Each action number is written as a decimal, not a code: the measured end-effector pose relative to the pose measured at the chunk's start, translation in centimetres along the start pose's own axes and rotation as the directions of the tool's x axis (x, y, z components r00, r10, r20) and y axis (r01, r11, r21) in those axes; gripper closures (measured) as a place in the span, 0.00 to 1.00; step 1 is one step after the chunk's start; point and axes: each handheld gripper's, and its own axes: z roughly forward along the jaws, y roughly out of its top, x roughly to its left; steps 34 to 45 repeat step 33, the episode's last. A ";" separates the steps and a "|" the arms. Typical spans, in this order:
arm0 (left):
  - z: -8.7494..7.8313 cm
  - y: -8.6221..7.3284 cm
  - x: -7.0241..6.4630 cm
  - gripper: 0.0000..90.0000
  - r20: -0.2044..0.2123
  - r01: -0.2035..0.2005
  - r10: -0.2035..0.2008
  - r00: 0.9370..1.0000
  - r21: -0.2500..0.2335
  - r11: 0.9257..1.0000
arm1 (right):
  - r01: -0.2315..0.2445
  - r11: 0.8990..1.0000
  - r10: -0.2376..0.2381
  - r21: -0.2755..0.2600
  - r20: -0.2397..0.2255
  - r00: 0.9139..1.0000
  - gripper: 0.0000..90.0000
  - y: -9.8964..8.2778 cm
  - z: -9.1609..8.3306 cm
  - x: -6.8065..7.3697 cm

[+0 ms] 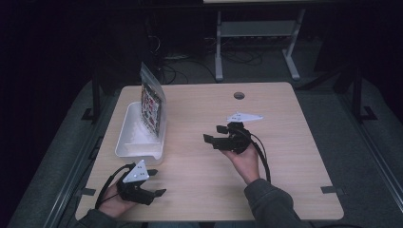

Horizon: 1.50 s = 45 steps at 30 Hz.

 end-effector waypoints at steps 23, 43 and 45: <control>0.2 0.0 0.0 0.28 0.005 -0.003 0.003 1.000 0.008 1.000 | -0.079 0.996 0.079 0.046 -0.007 0.997 0.29 -6.2 -3.5 -1.6; 0.0 0.2 -0.2 0.28 0.009 -0.012 0.012 1.000 0.001 1.000 | -0.105 0.993 0.107 0.059 -0.038 0.994 0.28 -8.4 -4.7 -1.4; 0.0 0.2 -0.2 0.28 0.009 -0.012 0.012 1.000 0.001 1.000 | -0.105 0.993 0.107 0.059 -0.038 0.994 0.28 -8.4 -4.7 -1.4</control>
